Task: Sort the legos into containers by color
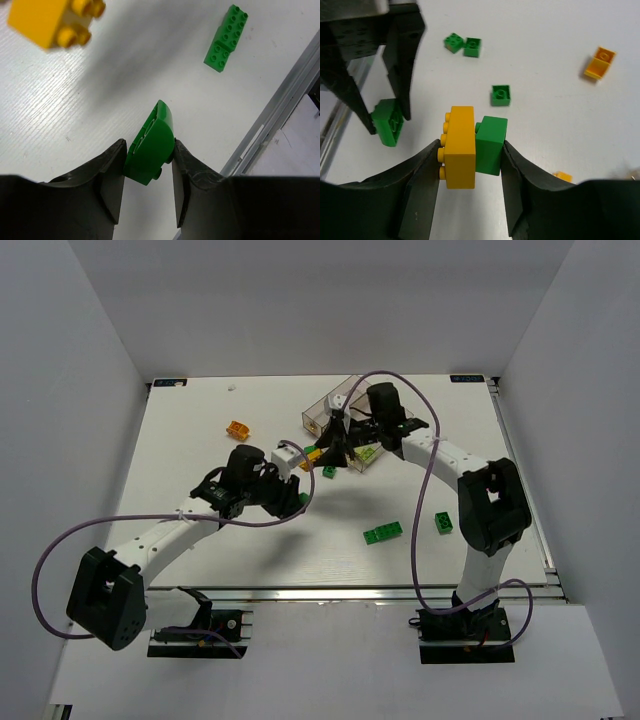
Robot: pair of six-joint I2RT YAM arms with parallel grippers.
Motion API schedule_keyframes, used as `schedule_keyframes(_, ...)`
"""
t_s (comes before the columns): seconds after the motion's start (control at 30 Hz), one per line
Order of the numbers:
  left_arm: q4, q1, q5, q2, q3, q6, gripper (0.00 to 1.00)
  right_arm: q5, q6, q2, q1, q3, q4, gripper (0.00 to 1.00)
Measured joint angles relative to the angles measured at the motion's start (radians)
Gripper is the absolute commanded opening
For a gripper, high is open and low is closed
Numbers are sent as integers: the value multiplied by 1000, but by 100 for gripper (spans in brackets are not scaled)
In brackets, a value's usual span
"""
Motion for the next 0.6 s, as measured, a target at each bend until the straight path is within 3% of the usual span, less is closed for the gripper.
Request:
schedule_keyframes(0.3,31,18,-61,122,119,-137,7,144,94,-12,-175,0,73,12)
schedule_keyframes(0.47,60,26,-95,299,337,-201,6,179,100,-68,-274,-16,73,12)
schedule_keyframes(0.6,68,30,-135,490,597,-226,6,182,100,-141,-293,-68,74,12)
